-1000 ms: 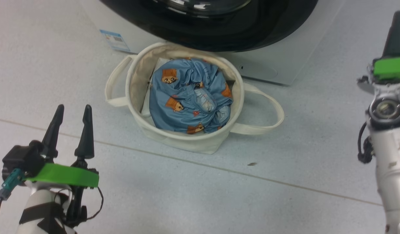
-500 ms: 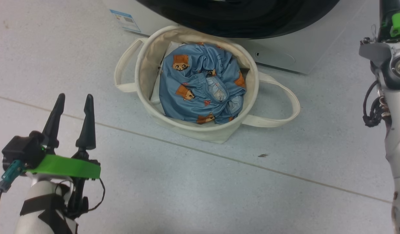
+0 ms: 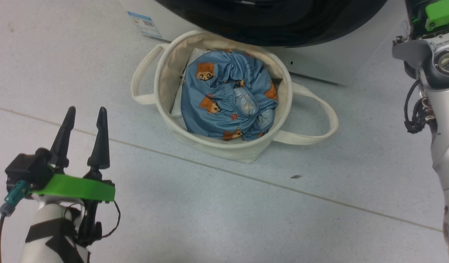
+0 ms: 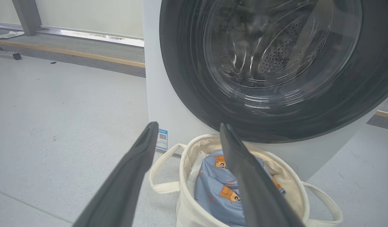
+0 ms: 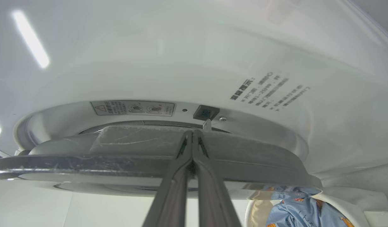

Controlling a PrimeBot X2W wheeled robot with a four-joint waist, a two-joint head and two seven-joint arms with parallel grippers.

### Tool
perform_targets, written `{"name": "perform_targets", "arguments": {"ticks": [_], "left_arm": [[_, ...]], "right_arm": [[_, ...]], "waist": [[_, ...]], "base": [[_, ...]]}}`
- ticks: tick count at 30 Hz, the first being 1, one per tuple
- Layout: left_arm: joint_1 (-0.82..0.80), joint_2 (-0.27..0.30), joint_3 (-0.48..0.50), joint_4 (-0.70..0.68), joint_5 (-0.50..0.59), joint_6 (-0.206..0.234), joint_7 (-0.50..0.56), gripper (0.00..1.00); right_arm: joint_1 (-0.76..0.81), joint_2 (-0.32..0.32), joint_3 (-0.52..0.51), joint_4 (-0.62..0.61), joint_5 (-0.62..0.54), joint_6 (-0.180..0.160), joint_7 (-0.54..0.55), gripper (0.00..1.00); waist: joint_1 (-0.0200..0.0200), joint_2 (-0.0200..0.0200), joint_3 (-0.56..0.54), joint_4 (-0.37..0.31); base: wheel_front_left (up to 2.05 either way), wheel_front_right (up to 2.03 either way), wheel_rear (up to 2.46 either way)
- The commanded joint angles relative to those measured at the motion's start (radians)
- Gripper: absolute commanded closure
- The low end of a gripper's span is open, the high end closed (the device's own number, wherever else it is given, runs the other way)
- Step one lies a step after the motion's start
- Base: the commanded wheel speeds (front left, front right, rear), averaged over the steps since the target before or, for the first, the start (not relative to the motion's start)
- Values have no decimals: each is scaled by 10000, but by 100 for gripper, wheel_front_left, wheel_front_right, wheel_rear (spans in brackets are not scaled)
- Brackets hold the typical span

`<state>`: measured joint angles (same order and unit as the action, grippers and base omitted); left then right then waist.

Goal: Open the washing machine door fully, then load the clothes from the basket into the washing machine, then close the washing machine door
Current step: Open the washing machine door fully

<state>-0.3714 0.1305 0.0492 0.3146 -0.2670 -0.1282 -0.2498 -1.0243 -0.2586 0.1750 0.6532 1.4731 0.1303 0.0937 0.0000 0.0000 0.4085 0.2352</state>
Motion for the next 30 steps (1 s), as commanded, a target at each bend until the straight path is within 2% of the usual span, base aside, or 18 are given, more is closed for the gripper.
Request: {"name": "perform_targets", "arguments": {"ticks": [1,8,13,15,22,30], "left_arm": [[-129,297,414,-251,-44,-25,-120,0],[84,412,505,-163,54,-25,-120,0],[252,510,536,-108,112,-25,-120,0],[302,530,521,-107,124,-25,-120,0],[335,520,460,-93,113,-25,-120,0],[311,435,460,-67,109,-25,-120,0]], "right_arm": [[-88,206,381,-249,77,4,434,100],[890,246,1006,-731,760,4,2194,100],[1807,204,1070,-1106,1553,4,3469,100],[1987,178,822,-1342,1663,4,3288,100],[2041,211,120,-2064,890,4,1217,100],[1255,214,544,-1487,499,4,1393,100]], "waist": [[0,0,-115,-92],[0,0,-642,-504],[0,0,-1045,-731],[0,0,-1121,-748],[0,0,-1099,-528],[0,0,-971,-155]], "base": [[0,0,0],[0,0,0],[0,0,0],[0,0,0],[0,0,0],[0,0,0]]}}
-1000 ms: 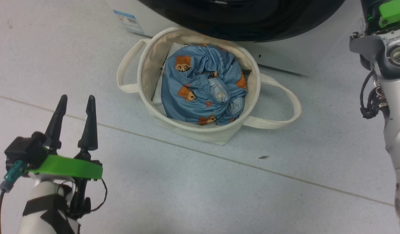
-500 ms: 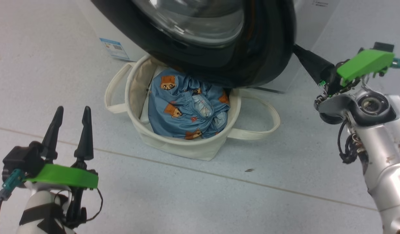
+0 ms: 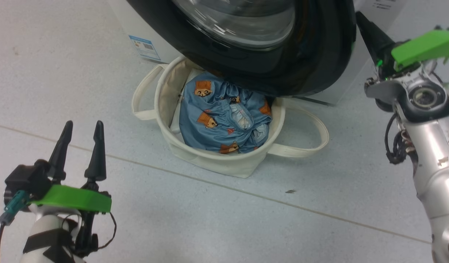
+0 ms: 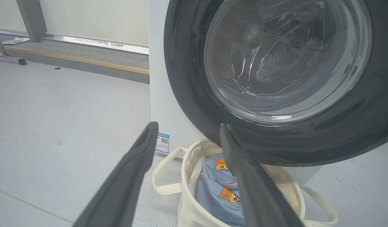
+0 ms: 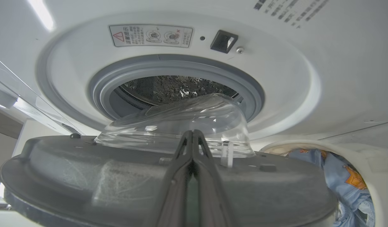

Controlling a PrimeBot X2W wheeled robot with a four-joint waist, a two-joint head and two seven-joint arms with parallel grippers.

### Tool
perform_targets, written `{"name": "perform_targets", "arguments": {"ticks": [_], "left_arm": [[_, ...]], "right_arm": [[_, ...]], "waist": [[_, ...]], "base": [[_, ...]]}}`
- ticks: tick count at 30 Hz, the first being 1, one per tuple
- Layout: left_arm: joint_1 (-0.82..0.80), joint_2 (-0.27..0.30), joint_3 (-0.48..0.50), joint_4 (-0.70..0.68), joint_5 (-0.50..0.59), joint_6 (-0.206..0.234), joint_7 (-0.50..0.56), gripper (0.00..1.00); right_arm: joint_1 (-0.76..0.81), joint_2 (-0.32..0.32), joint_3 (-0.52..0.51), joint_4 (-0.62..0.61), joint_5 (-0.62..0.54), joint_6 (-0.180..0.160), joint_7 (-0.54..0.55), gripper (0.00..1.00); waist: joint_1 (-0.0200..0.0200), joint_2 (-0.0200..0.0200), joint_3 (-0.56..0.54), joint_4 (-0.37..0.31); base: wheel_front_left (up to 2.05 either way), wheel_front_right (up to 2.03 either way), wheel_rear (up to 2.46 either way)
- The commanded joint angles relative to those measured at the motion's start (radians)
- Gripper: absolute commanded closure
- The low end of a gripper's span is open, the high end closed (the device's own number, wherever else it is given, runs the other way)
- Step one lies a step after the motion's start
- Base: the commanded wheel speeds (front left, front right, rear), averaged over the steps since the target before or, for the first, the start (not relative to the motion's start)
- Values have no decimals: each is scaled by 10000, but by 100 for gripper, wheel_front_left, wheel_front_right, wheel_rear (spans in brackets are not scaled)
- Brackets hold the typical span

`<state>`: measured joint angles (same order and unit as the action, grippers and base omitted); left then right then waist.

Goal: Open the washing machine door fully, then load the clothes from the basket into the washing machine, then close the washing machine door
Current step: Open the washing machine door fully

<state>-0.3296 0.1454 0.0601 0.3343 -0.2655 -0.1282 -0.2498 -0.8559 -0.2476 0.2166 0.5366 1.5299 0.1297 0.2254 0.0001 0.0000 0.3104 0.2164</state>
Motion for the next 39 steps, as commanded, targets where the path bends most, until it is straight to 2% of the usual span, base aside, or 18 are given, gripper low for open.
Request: {"name": "perform_targets", "arguments": {"ticks": [1,9,19,28,39], "left_arm": [[-106,274,360,-265,99,-25,-120,0],[94,245,487,-189,152,-25,-120,0],[721,330,942,-135,208,-25,-120,0],[1278,424,1403,64,310,-25,-120,0],[1491,467,1774,476,466,-13,-120,0]], "right_arm": [[-531,128,214,-254,-70,10,191,100],[-357,242,1203,-158,-80,10,1511,100],[1123,411,2498,-1270,-394,10,2144,100],[2144,812,3397,-2060,-517,10,2138,100],[2293,1275,4006,-2271,-656,10,1674,100]], "waist": [[0,0,-2,51],[0,0,-529,-38],[0,0,-1453,73],[0,0,-2225,787],[0,0,-2681,1893]], "base": [[0,0,0],[0,0,0],[0,0,0],[0,0,0],[0,0,0]]}}
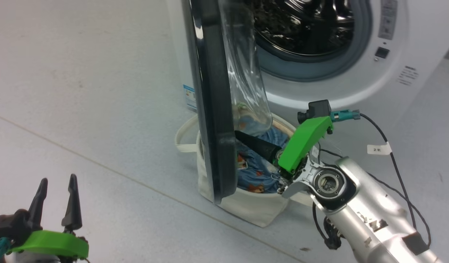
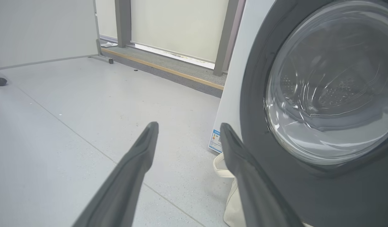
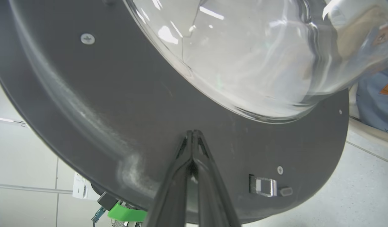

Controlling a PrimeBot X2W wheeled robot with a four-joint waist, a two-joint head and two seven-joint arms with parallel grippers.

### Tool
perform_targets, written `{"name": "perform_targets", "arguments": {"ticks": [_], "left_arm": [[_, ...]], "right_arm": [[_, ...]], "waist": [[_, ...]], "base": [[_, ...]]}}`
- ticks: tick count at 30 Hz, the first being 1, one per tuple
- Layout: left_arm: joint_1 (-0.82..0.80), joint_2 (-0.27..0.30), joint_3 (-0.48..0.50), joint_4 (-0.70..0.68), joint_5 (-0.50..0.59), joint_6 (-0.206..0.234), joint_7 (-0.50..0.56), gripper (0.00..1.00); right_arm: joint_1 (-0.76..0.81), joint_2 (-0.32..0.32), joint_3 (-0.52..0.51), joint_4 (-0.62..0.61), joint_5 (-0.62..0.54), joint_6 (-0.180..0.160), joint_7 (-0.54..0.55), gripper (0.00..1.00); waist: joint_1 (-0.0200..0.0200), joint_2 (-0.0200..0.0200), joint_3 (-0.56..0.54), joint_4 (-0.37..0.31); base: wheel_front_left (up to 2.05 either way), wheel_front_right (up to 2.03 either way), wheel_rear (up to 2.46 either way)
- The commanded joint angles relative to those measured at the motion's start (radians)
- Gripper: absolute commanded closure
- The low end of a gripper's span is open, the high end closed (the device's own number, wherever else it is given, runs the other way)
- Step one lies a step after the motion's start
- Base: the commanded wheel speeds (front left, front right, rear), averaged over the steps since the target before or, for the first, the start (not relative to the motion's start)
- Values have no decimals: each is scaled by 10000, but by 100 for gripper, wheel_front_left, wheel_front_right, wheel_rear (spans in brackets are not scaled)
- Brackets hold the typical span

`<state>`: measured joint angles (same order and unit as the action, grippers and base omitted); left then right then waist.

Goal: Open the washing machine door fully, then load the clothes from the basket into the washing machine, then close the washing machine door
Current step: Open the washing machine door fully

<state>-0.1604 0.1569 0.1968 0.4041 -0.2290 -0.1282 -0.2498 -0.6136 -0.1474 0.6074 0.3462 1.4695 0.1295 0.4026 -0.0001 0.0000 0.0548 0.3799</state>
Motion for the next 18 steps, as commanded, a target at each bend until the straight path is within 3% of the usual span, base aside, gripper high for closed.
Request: {"name": "perform_targets", "arguments": {"ticks": [1,12,18], "left_arm": [[-195,363,441,-186,117,2,-120,0],[-232,404,574,112,240,139,-120,0],[-190,352,820,-95,163,210,-120,0]], "right_arm": [[-139,296,139,-354,-58,12,-139,100],[-305,506,370,-56,63,12,-527,100],[-680,659,579,48,148,12,-603,100]], "waist": [[2,0,-152,356],[2,0,-241,1267],[2,0,85,1433]], "base": [[0,0,0],[0,0,0],[0,0,0]]}}
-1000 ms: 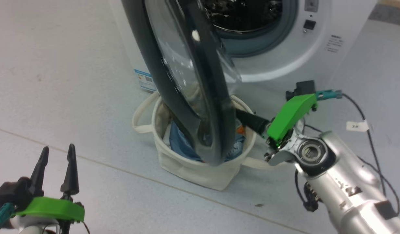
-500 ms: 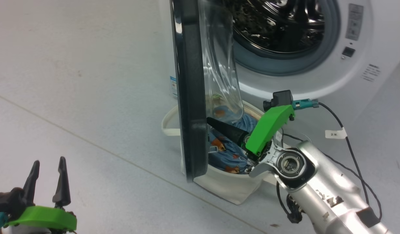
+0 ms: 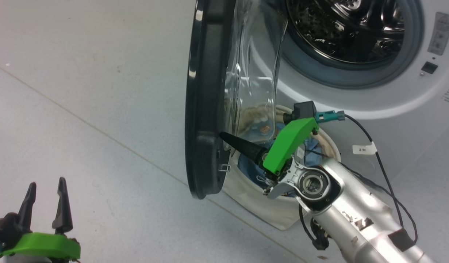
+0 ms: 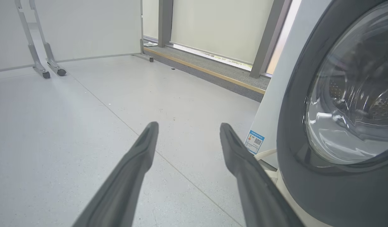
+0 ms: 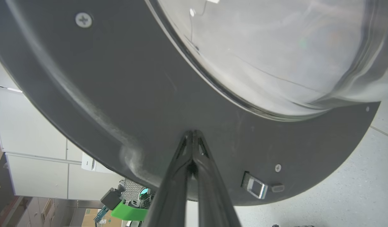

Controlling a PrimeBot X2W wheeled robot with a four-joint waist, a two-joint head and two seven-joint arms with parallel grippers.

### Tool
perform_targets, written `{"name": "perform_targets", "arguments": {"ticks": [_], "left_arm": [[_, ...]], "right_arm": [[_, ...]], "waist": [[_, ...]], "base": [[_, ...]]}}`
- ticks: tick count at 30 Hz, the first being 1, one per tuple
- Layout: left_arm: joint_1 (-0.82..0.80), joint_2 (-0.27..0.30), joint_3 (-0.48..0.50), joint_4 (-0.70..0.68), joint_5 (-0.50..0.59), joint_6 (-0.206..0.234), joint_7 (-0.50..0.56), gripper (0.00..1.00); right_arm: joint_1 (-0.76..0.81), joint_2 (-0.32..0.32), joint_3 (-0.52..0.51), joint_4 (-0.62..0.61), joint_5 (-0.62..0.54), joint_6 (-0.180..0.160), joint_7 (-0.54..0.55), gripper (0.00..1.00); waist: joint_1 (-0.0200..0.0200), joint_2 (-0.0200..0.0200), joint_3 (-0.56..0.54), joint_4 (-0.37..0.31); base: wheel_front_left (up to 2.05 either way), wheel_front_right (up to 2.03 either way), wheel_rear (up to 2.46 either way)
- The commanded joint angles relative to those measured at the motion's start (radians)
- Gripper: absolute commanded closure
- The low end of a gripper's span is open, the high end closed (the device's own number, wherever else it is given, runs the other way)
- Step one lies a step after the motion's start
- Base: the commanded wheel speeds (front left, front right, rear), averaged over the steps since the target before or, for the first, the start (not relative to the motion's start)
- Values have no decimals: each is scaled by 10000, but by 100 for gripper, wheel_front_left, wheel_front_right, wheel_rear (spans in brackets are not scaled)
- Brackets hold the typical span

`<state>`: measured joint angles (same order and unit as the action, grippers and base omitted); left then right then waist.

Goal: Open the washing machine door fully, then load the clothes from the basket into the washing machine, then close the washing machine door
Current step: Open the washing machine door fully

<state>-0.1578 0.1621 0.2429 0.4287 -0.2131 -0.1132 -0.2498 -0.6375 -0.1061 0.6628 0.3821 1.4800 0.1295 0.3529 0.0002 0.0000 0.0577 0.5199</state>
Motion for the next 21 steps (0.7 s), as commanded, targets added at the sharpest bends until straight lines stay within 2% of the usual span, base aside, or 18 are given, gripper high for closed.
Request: {"name": "perform_targets", "arguments": {"ticks": [1,14,21], "left_arm": [[-215,288,396,-385,-3,70,-120,0],[-103,160,626,-545,-5,89,-120,0],[-282,222,434,-378,77,29,-120,0]], "right_arm": [[-516,266,60,-291,57,12,-110,100],[-935,409,485,-265,320,12,-264,100],[-508,-106,248,-575,131,12,-1127,100]], "waist": [[-2,0,108,55],[-2,0,357,152],[-2,0,102,15]], "base": [[0,0,0],[0,0,0],[0,0,0]]}}
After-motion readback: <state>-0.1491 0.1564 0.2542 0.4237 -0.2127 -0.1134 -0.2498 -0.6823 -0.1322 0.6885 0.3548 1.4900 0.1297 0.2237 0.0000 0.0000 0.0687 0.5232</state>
